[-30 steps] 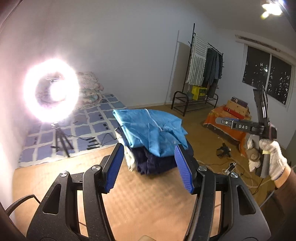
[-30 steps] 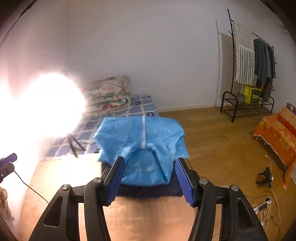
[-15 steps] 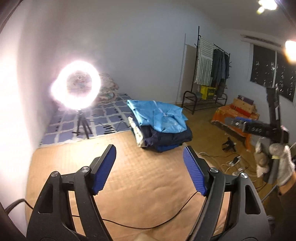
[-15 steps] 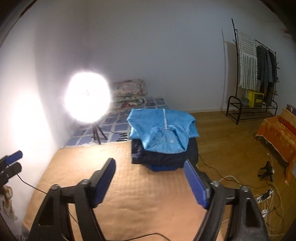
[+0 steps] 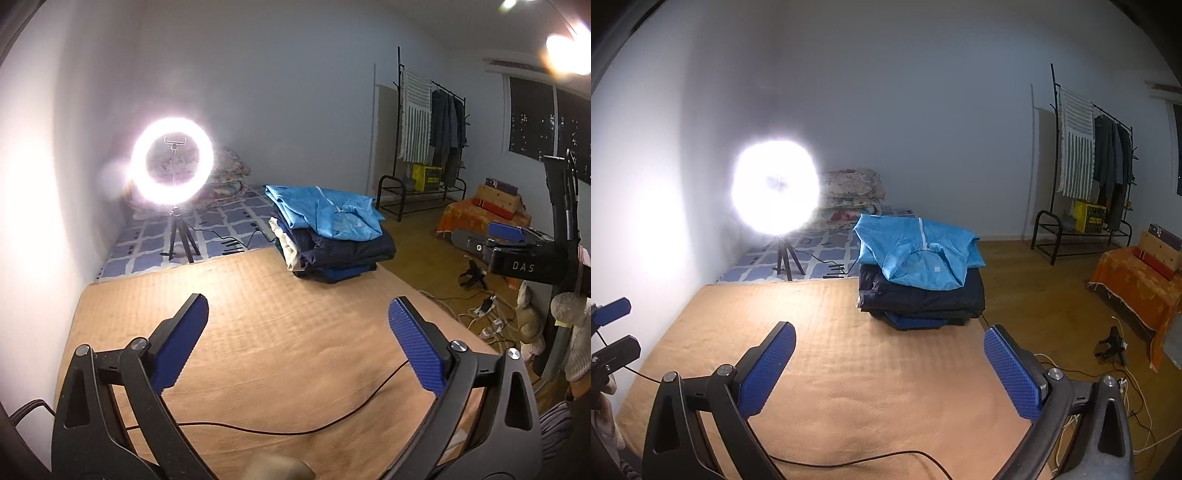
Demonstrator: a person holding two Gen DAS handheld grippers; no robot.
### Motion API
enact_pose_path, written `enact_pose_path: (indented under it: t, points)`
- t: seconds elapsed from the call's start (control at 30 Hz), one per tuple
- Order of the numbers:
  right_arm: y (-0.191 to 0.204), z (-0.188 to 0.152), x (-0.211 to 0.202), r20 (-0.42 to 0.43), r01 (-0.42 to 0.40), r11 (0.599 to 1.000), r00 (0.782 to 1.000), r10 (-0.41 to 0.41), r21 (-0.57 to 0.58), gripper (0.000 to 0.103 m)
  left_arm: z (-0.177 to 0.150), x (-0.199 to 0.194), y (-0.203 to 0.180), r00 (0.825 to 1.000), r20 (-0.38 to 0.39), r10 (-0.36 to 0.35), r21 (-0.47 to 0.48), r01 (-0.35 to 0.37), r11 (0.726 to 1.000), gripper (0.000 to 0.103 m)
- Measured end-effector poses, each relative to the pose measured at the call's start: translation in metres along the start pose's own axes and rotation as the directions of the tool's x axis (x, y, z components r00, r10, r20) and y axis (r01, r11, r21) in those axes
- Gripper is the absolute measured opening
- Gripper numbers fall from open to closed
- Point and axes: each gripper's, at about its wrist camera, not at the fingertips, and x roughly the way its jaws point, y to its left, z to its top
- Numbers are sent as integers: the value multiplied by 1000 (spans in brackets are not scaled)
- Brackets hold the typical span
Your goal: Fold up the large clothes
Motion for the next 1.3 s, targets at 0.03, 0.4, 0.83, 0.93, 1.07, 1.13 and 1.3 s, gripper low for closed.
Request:
enact_pose_path:
  t: [0.03,0.4,0.83,0.93,1.07,1.13,1.3]
  points:
    - [1,-3,-1,1,2,1000,1000,-2,5,103,-2,0,-1,1000,-1,6,5,-6,1000,103]
    - [13,-32,16,0,61,998,998,-61,-17,103,-31,22,-3,992,-100,77,21,-76,997,103]
    - [21,-46,27,-38,68,998,997,-68,0,103,-43,30,-12,989,-119,88,39,-84,996,103]
    - [19,-49,28,-42,79,997,996,-79,7,103,-44,30,-9,988,-126,86,29,-83,996,103]
    - [18,-49,28,-44,85,996,996,-84,20,103,-42,31,-4,988,-129,86,0,-87,996,103]
    - [19,-50,27,-45,85,996,995,-84,20,103,-42,31,-2,988,-130,87,-9,-88,996,103]
    - [20,-50,28,-44,90,996,995,-89,14,103,-41,32,1,987,-129,92,-17,-95,995,103]
